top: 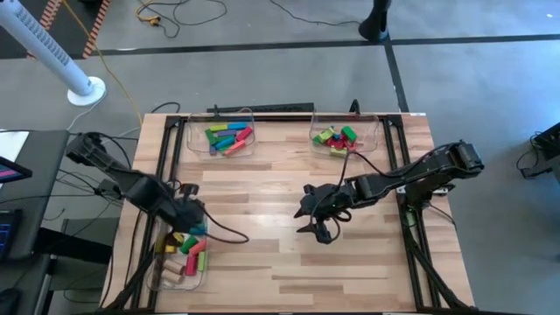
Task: Sort blocks by size
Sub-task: Put the green cylindrical block into the bottom left transparent bin
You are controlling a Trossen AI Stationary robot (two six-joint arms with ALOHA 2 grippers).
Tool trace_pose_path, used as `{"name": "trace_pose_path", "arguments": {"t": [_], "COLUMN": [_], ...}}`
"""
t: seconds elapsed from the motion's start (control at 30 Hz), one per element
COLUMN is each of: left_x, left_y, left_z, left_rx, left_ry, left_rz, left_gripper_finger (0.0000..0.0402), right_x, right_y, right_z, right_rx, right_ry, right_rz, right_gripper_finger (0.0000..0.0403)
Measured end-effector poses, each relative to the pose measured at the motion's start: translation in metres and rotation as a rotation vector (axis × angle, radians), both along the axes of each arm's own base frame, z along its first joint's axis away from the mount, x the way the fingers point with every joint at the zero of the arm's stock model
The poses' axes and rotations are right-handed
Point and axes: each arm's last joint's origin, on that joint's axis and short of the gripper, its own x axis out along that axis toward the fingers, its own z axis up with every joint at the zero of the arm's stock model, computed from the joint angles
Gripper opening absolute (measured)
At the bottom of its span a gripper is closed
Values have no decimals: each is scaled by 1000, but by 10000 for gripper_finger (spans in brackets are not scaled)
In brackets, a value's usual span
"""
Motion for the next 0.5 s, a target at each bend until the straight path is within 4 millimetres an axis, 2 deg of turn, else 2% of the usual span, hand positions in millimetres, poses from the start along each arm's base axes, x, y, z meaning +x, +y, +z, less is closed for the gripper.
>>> {"name": "trace_pose_path", "arguments": {"t": [0.33,0.5], "left_x": [-12,-16], "left_y": [-4,-2], "left_z": [-45,-59], "left_rx": [-27,-12], "left_ry": [192,235], "left_rz": [136,186], "left_gripper_finger": [135,136], "right_x": [0,0], "right_y": [-1,-1], "right_z": [0,0], "right_rx": [-2,-6], "right_ry": [-1,-2], "right_rz": [-3,-1], "right_gripper_finger": [255,255]}}
